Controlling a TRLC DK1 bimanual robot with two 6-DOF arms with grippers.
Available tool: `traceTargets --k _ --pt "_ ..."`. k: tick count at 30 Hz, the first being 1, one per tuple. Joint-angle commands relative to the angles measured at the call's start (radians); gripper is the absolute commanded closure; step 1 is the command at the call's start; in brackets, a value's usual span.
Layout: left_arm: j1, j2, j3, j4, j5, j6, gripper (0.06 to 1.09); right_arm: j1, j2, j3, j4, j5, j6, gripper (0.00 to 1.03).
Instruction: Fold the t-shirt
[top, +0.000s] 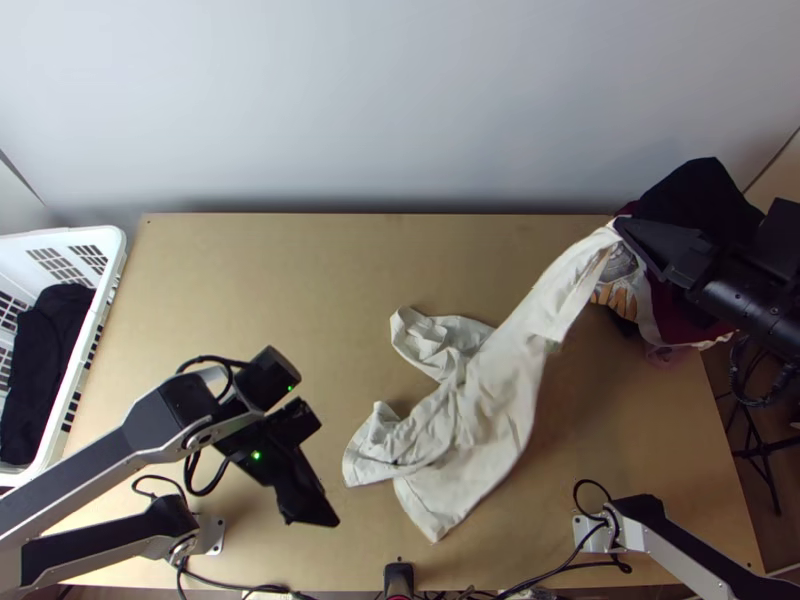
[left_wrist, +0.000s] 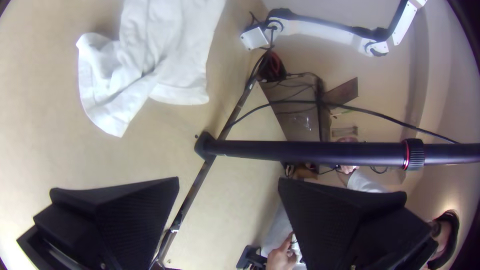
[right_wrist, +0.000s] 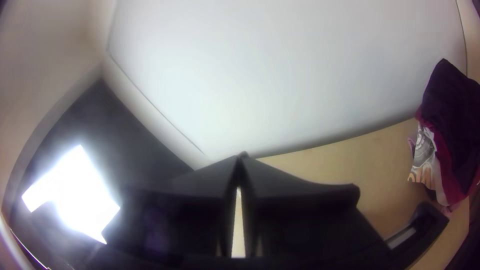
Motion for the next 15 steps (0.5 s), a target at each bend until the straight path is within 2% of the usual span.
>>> traceTargets --k 1,7,12,15 --pt "0.002 -0.005 -0.096 0.024 0.014 0.017 0.11 -0.016 -0.003 -0.014 0.008 0.006 -0.002 1.0" --pt "-0.028 0.028 -0.111 0.197 -0.092 -0.089 0.11 -0.059 -0.006 -0.052 0.028 0.013 0.01 1.0" --pt "-0.123 0.136 -0.077 0.32 -0.255 -0.263 0.11 -0.092 -0.021 -0.082 0.053 0.013 0.027 1.0" --pt "-0.138 0.193 -0.059 0.311 -0.238 -0.282 0.11 -0.109 -0.03 -0.086 0.06 0.013 0.033 1.0"
